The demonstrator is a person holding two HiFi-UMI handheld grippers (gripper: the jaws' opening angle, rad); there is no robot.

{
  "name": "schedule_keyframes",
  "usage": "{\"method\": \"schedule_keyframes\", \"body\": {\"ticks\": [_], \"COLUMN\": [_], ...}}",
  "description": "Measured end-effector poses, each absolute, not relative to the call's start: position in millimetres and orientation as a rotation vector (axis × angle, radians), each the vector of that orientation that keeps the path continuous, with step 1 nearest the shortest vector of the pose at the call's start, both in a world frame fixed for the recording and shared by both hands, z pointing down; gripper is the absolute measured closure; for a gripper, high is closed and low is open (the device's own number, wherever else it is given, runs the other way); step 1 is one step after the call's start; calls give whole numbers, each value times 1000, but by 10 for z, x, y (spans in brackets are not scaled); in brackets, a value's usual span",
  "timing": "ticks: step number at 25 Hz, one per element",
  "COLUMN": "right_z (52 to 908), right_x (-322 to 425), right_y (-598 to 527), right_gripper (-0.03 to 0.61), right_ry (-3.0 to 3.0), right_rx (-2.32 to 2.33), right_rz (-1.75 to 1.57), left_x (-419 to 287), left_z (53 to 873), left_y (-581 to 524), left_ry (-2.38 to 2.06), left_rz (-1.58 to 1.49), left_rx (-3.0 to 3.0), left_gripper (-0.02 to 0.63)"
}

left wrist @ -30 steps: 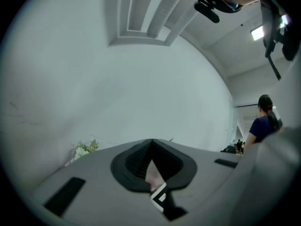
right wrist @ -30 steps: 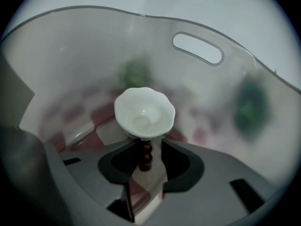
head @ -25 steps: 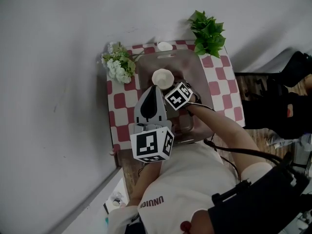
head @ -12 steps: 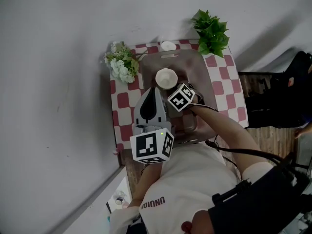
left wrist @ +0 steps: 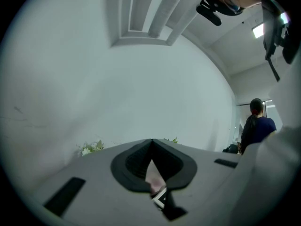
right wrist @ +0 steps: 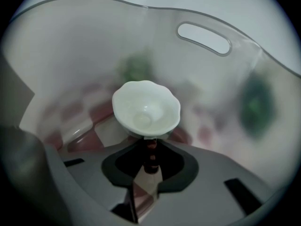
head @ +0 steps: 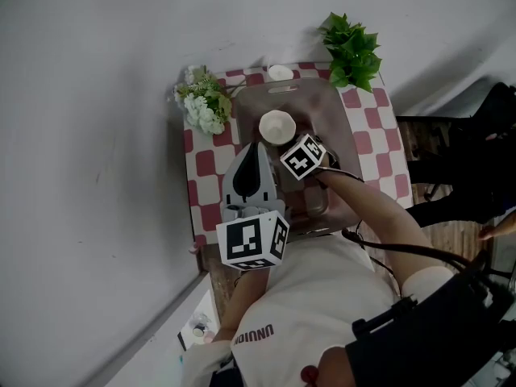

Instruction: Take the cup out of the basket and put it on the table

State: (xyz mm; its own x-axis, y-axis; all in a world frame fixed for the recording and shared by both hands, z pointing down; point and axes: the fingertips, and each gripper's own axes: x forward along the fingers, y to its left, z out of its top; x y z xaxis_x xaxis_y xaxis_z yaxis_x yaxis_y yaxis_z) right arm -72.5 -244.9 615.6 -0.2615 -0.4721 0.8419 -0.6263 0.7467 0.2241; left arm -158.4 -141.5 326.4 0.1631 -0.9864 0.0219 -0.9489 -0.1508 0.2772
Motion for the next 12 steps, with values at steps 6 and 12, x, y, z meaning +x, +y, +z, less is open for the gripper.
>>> {"method": "schedule_keyframes", "body": {"ticks": [6,12], "right_z": [6152,6136], "right_x": [-723,-737], "right_y": [-2449,-2421], "right_gripper": [502,509], "right_ry": [-1913,-1914], "right_rx": [830,832], "right_rz": [204,189], "left_x": [-1589,-1626], "left_z": [3287,3301], "left_y": [-1400,-1368], "left_ry": [-1882,-1888], "left_rz": [-236,-238], "left_rx": [2208,2198], "left_gripper": [601,601]}}
